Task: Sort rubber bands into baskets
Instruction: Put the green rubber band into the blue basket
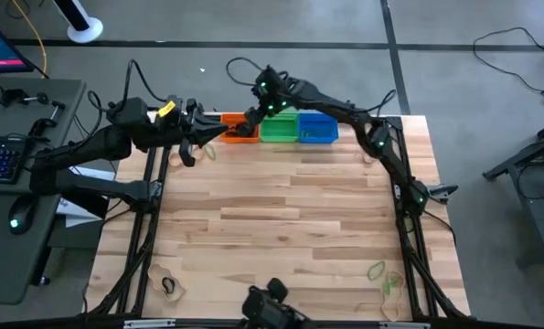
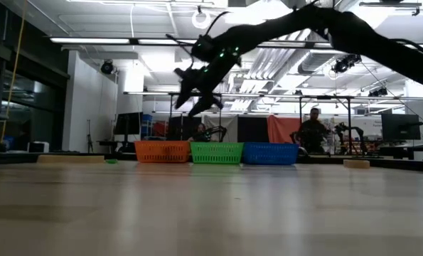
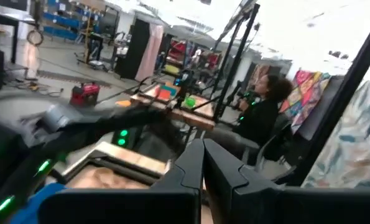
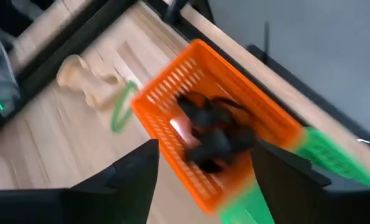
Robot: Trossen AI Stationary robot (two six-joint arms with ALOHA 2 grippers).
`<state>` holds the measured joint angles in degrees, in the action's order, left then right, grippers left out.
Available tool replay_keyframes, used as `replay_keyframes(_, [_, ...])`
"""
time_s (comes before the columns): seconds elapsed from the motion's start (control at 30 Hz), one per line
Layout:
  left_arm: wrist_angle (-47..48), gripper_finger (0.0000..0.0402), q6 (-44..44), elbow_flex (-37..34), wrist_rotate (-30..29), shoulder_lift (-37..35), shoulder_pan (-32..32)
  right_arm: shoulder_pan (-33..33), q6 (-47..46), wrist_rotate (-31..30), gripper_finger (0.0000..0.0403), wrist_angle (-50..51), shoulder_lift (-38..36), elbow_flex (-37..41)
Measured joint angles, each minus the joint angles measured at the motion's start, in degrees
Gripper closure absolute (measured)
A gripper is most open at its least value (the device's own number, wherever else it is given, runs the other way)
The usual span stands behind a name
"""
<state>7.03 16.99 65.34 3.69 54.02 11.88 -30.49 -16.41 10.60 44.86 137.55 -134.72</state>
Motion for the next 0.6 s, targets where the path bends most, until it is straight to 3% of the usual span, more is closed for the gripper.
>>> replay_keyframes(0.3, [10.81, 0.0401, -0.39, 0.0, -10.97, 3.72, 0.65, -1.08, 11.51, -7.64, 0.0153, 14.7, -13.48, 7.69])
replay_keyframes(0.47, [19.53, 0.0398, 2.56, 0.02, -13.89, 13.4, 3.94, -0.81, 11.23, -9.02, 0.0153, 16.11, -22.58, 14.8])
replay_keyframes(0.6, [31.09, 0.037, 3.94, -0.09, -13.91, 21.78, 8.58, -0.15, 9.36, -11.42, 0.0153, 15.55, -31.23, 24.96])
